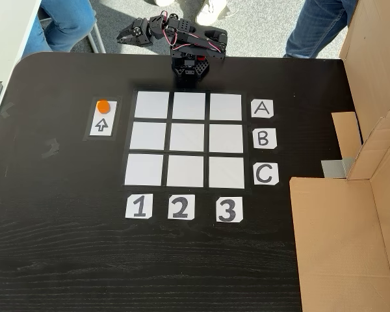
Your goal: Pick up the round, orange token and place it in the grid on square A2.
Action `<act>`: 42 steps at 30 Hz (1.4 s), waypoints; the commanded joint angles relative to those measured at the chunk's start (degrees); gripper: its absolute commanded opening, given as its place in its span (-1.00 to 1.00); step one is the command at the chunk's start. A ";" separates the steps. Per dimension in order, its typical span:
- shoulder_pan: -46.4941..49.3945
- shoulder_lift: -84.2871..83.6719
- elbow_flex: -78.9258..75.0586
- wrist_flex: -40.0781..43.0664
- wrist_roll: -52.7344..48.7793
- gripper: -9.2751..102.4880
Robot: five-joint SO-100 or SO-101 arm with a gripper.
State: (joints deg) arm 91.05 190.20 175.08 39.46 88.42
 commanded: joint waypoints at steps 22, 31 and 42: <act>-4.39 -30.67 -20.57 2.37 -1.58 -0.47; -10.90 -50.71 -41.75 17.23 -1.93 -0.41; -15.12 -63.46 -60.38 28.83 -1.93 -0.29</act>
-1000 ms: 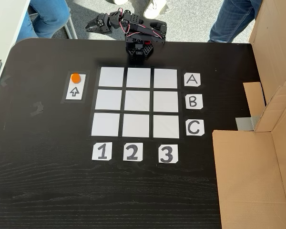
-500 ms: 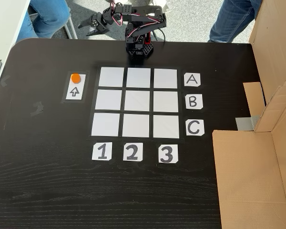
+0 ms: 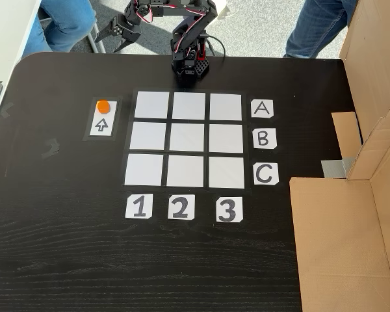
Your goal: Pick up the round, orange token and place it in the grid on square A2.
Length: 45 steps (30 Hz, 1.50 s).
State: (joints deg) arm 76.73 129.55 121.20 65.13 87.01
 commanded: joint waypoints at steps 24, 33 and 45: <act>-9.67 -30.23 -37.09 20.13 -1.58 -0.25; -14.94 -36.12 -38.32 20.13 -1.14 -0.22; -17.84 -44.74 -41.04 20.13 2.72 -0.12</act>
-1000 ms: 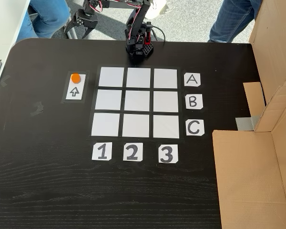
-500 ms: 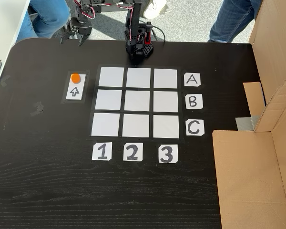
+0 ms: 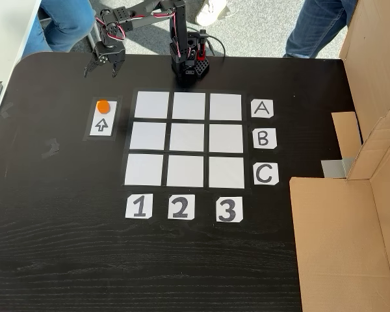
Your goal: Pick up the round, orange token and place it in the grid on square A2.
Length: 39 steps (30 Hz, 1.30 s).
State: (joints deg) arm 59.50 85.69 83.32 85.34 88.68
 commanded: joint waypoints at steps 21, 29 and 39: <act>-4.83 -17.75 -15.21 0.44 6.94 -0.11; -6.24 -23.20 -18.98 0.53 7.03 -0.11; -8.88 -25.66 -20.13 0.53 7.21 -0.11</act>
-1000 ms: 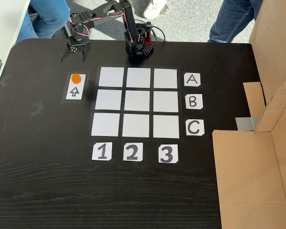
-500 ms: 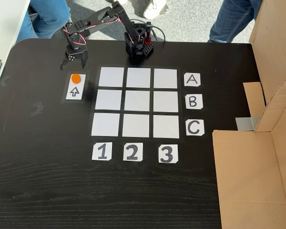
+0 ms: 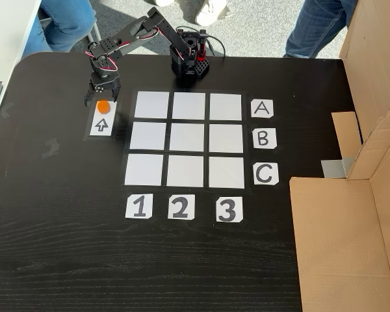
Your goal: Pick up the round, orange token and place it in the grid on square A2.
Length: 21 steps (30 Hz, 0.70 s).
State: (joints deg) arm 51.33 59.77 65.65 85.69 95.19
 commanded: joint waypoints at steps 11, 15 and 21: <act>1.32 -2.37 -3.43 0.18 2.55 -0.07; 2.72 -2.99 -3.87 0.79 2.72 -0.04; 4.75 -4.83 -4.83 1.58 3.34 -0.03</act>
State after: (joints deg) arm 55.37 54.84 63.46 86.75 97.91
